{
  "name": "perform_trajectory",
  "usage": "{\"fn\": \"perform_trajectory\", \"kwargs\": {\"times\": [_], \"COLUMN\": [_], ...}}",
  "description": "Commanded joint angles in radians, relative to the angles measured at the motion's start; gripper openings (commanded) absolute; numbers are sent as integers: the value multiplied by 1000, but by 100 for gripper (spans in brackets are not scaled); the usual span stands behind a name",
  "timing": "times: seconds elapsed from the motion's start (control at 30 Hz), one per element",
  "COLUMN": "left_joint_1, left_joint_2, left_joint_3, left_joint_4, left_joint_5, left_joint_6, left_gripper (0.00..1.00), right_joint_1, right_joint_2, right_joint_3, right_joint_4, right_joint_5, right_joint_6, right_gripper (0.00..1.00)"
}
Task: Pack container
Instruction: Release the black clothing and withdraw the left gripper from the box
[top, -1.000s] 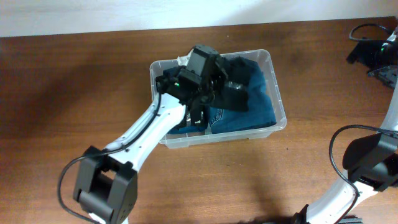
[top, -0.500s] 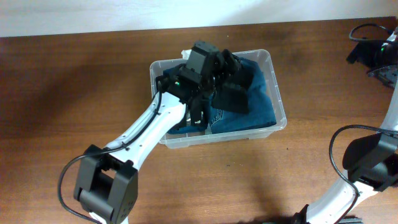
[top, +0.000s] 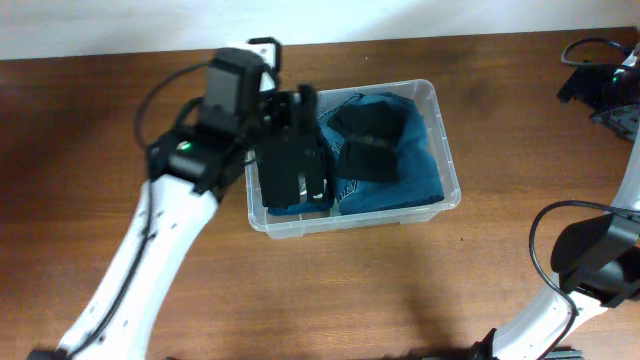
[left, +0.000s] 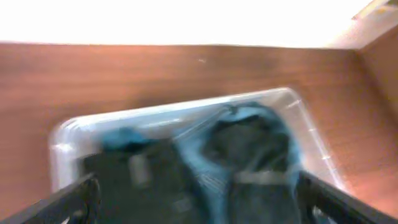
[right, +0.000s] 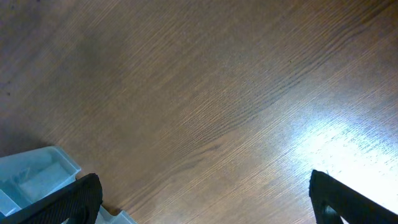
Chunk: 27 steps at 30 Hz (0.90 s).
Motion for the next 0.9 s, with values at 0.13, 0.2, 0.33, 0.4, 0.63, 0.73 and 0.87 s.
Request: {"fn": "perform_trajectory", "kwargs": {"times": [0.13,0.2,0.33,0.4,0.63,0.73,0.87], "left_joint_1": [8,8,8,11,64,113,222], "left_joint_2": [-207,-251,-320,-341,-377,-392,-463], "left_joint_3": [15,15,14,14,10,-21,-155], "left_joint_4": [-249,-323,-531,-660,-859,-850,-649], "left_joint_5": [-295,-331,-416,-415,-456,-438,-417], "left_joint_6": [350,387,418,418,418,418,422], "left_gripper": [99,99,99,99,99,99,99], "right_joint_1": [-4,-4,-4,-4,-4,-4,-4], "right_joint_2": [0,0,0,0,0,0,0], "right_joint_3": [-3,-3,-3,-3,-3,-3,-3], "right_joint_4": [0,0,0,0,0,0,0], "right_joint_5": [5,5,5,5,5,5,5], "right_joint_6": [8,8,8,8,8,8,8], "right_gripper": [98,98,98,98,98,99,99]}}
